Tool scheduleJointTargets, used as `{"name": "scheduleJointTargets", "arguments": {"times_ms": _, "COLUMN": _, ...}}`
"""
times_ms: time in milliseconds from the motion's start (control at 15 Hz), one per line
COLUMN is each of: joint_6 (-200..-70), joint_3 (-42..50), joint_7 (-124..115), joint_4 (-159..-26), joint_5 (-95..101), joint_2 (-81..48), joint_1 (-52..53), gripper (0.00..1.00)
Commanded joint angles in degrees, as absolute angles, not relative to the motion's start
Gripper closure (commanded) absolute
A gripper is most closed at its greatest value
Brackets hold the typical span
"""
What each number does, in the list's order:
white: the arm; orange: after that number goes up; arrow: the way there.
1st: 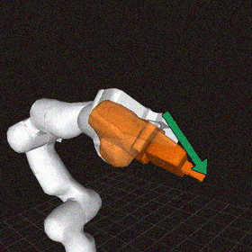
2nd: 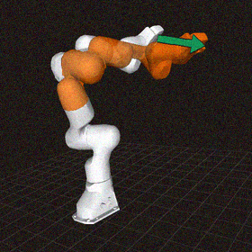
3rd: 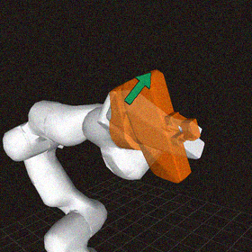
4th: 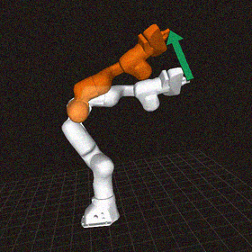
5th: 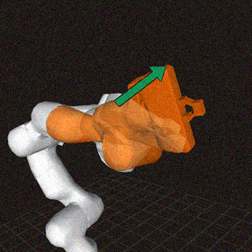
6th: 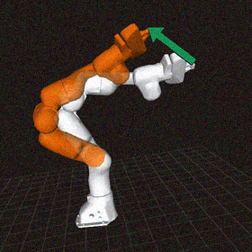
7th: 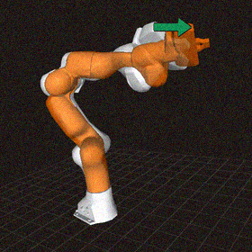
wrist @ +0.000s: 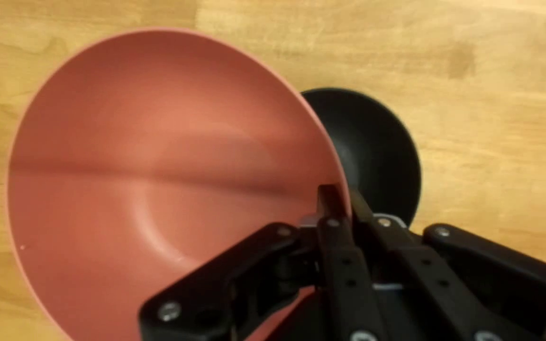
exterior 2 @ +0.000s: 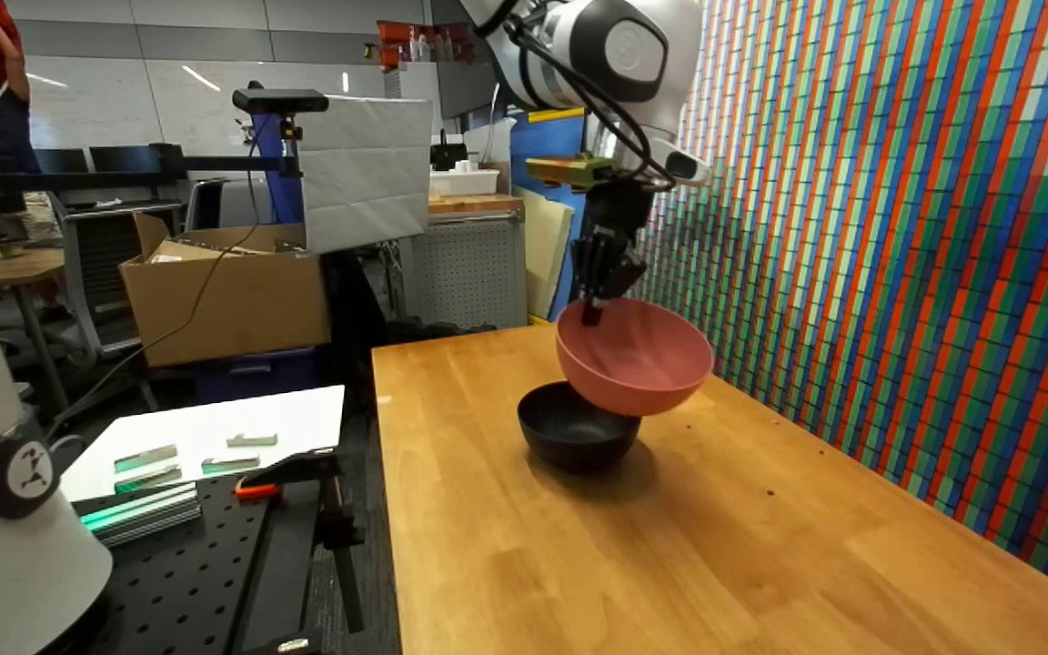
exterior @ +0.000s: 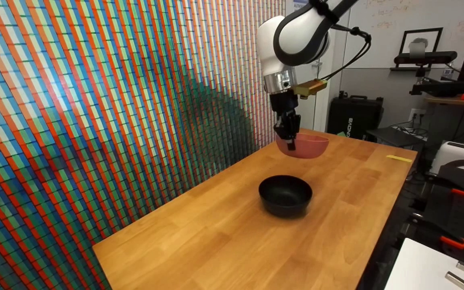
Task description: Put the pink bowl inside the black bowl
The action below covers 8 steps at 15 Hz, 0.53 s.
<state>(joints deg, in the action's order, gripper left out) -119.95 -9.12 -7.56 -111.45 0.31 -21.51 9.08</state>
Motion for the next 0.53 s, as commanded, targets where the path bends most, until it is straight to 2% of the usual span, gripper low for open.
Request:
{"name": "scheduleJointTargets", "arguments": {"times_ms": 0, "joint_6": -120.6, "joint_3": -12.0, "joint_7": -1.8, "joint_4": -122.2, "joint_5": -4.0, "joint_2": -11.1, "joint_1": 9.8, "gripper": 0.94}}
{"name": "scheduleJointTargets", "arguments": {"times_ms": 200, "joint_6": -120.8, "joint_3": -13.4, "joint_7": 1.2, "joint_4": -124.9, "joint_5": -6.8, "joint_2": -9.2, "joint_1": 10.4, "gripper": 0.94}}
{"name": "scheduleJointTargets", "arguments": {"times_ms": 467, "joint_6": -120.2, "joint_3": -12.4, "joint_7": -0.2, "joint_4": -122.2, "joint_5": -6.5, "joint_2": -13.1, "joint_1": 10.5, "gripper": 0.94}}
